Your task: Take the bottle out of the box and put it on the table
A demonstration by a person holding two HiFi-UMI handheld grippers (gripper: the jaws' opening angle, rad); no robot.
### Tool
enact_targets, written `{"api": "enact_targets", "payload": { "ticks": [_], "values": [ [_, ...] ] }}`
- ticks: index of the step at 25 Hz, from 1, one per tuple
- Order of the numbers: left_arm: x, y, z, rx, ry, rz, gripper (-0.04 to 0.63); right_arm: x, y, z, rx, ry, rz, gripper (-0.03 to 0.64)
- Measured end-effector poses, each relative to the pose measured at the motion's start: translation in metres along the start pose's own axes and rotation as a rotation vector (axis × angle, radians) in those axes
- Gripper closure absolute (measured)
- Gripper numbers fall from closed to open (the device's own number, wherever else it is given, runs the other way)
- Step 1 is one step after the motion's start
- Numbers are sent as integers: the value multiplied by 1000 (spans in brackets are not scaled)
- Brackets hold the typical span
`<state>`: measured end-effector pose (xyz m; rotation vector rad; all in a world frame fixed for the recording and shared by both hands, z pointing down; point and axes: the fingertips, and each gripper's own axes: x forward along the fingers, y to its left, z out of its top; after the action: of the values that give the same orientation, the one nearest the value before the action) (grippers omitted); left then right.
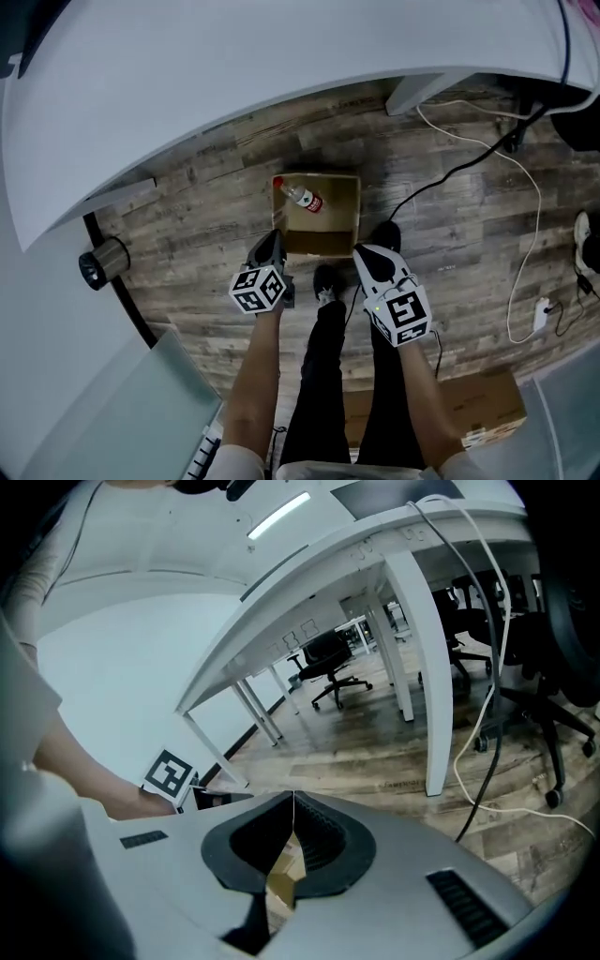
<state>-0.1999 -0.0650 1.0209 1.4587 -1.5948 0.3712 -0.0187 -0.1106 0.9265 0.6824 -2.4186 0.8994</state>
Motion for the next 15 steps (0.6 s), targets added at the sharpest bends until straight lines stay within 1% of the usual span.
{"api": "enact_targets", "payload": {
  "ticks": [7, 10, 13, 14, 15],
  "values": [
    [52, 16, -24, -60, -26, 6, 578, 10, -3, -12, 7, -80, -31, 577],
    [71, 29, -38, -73, -33, 9, 578, 20, 2, -30, -16, -83, -20, 577],
    [92, 44, -53, -63, -23, 22, 577, 33, 5, -49, -17, -79, 1, 577],
    [98, 50, -57, -62, -21, 28, 574, 38, 6, -53, -16, -82, 11, 577],
    [104, 57, -61, -64, -20, 35, 557, 43, 8, -56, -18, -84, 21, 577]
  ]
}}
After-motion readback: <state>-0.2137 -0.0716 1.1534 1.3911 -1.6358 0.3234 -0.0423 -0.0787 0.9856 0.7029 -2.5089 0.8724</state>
